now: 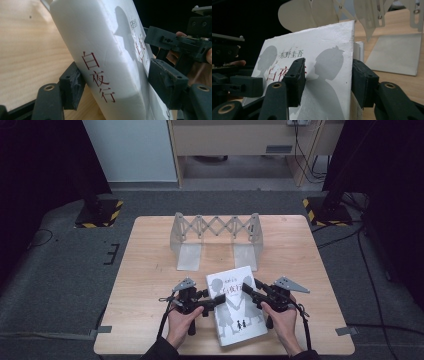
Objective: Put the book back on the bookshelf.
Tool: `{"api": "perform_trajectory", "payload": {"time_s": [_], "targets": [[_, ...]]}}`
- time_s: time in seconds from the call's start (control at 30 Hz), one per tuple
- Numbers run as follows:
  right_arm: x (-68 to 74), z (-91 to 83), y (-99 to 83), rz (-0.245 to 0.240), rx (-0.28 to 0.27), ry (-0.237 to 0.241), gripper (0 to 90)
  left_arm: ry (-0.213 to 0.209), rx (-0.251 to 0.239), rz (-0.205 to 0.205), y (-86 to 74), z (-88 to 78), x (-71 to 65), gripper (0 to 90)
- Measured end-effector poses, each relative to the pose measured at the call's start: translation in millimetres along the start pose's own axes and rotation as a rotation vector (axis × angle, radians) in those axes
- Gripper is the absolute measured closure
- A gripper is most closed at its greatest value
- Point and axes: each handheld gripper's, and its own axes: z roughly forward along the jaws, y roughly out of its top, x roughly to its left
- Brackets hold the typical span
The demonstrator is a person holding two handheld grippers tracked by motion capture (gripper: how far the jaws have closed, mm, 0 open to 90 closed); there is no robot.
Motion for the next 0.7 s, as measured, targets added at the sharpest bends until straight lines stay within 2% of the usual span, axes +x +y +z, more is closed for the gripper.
{"api": "perform_trajectory", "payload": {"time_s": [0.13, 0.2, 0.37, 0.5, 0.53, 0.57, 0.7], "targets": [[2.0, -4.2, 6.3, -0.015, -0.057, -0.001, 50.5, 0.002, -0.028, 0.025, 9.0, -1.2, -5.3, 34.9], [2.8, -6.7, 8.7, -0.021, -0.081, 0.003, 51.2, 0.008, -0.038, 0.052, 11.6, -1.9, -9.4, 35.3], [3.4, -9.0, 9.1, -0.02, -0.097, 0.009, 52.2, 0.007, -0.045, 0.064, 10.5, -0.2, -9.6, 34.1], [4.5, -8.2, 7.6, -0.033, -0.106, 0.034, 52.8, -0.028, -0.044, 0.064, 8.6, 4.1, -10.0, 32.4], [4.8, -8.6, 7.3, -0.035, -0.108, 0.042, 52.9, -0.046, -0.049, 0.066, 8.2, 5.1, -10.7, 32.9], [5.8, -9.4, 7.6, -0.025, -0.106, 0.053, 52.9, -0.052, -0.053, 0.068, 8.2, 5.4, -11.5, 33.9], [8.0, -9.6, 8.2, -0.038, -0.101, 0.066, 52.8, -0.077, -0.048, 0.066, 9.5, 4.9, -12.2, 36.8]]}}
